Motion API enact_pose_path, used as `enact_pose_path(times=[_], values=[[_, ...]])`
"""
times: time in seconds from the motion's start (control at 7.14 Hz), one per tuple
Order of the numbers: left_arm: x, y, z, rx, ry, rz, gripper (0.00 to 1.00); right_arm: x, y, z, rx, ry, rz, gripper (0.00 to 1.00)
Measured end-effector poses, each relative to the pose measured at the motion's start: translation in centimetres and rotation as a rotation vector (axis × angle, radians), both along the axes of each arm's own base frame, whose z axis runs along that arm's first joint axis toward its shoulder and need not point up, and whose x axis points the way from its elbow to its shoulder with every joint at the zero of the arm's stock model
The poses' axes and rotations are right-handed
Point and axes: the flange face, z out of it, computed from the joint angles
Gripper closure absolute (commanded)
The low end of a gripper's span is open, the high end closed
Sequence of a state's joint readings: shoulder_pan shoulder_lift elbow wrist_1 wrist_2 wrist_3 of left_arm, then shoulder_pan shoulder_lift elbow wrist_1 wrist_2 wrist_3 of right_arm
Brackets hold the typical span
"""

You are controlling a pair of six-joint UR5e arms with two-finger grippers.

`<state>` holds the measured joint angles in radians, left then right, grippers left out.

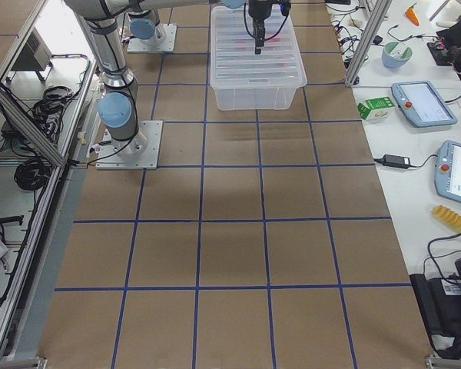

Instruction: Place red block in blue tray from box

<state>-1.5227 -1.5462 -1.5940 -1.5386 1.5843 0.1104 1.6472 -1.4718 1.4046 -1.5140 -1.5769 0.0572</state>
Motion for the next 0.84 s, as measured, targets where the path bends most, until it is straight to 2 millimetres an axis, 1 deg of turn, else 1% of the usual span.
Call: enact_pose_path(times=[0.14,0.28,0.56,0.7,0.84], values=[[0.0,0.0,0.0,0.001,0.000,0.000,0.00,-0.3,-0.2,-0.5,0.009,0.001,-0.002,0.00],[0.0,0.0,0.0,0.001,0.000,0.000,0.00,-0.8,-0.9,-2.1,0.039,0.003,-0.009,0.00],[0.0,0.0,0.0,0.001,0.000,0.001,0.00,-2.9,-3.2,-9.4,0.069,-0.001,-0.040,0.00],[0.1,0.0,0.0,0.001,-0.001,0.001,0.00,-3.6,-3.8,-12.7,0.051,0.002,-0.041,0.00],[0.1,0.0,0.0,0.000,-0.001,0.001,0.00,-4.4,-3.8,-14.5,0.040,0.008,-0.038,0.00]])
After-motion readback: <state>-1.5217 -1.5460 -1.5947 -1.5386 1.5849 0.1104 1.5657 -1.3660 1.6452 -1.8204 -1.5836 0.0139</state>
